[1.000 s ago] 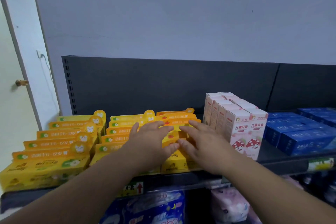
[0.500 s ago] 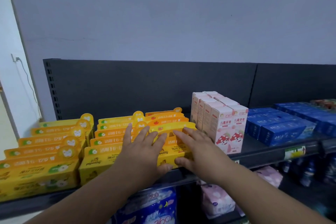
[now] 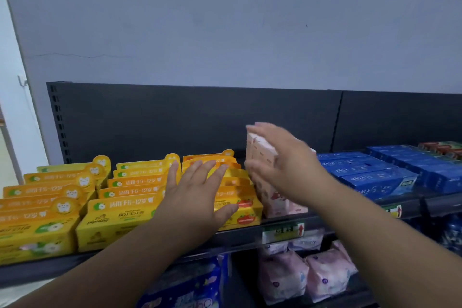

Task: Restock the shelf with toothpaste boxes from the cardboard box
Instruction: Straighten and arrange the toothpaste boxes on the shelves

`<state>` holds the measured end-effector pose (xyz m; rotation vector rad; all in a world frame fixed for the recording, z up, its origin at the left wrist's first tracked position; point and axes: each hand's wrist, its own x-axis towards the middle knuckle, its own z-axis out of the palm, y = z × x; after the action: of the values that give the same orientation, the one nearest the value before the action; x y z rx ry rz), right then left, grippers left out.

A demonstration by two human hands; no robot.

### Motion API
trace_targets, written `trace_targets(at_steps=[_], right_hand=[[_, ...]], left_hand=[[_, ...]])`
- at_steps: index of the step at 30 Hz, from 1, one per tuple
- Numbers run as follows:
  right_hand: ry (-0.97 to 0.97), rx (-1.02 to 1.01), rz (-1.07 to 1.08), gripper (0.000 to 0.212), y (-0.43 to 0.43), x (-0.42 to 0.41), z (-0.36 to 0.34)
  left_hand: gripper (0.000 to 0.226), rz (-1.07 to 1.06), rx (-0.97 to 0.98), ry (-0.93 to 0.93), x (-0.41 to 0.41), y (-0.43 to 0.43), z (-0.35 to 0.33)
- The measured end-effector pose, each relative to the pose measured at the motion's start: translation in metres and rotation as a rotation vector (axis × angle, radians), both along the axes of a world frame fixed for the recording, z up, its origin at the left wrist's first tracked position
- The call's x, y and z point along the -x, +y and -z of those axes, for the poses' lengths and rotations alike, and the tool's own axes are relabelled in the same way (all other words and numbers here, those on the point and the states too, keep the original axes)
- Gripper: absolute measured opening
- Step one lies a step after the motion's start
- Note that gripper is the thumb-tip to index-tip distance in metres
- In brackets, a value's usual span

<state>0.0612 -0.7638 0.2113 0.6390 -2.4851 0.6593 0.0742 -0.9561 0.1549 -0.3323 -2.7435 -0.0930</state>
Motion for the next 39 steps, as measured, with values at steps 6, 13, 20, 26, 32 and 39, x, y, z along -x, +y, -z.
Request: trace_targets(at_steps=[6,13,20,26,32,39], right_hand=[[-0.228,0.221,0.074,0.075,0.082,0.022,-0.016],[-0.402,0.245,-0.011,0.058,0.114,0.052,0.012],[-0.568,0.301,-0.195,0.058,0.113,0.066,0.017],[-0.585,0.29,-0.25,0.056,0.114,0.065,0.019],[-0.581,0.288,-0.286,0.055,0.116,0.062,0.019],[-0.563,0.268,-0.302,0.059,0.116,0.058,0.019]], left_hand=[[0.066,0.109,-0.565,-0.144,0.004,0.067,-0.021],[0.051,0.095,-0.877,-0.112,0.023,0.128,-0.029],[0.025,-0.005,-1.033,-0.118,0.028,0.156,-0.03],[0.028,-0.084,-1.106,-0.079,0.024,0.17,-0.026],[0.043,-0.141,-1.021,0.001,0.02,0.18,-0.029],[0.042,-0.181,-1.01,0.026,0.019,0.181,-0.029]])
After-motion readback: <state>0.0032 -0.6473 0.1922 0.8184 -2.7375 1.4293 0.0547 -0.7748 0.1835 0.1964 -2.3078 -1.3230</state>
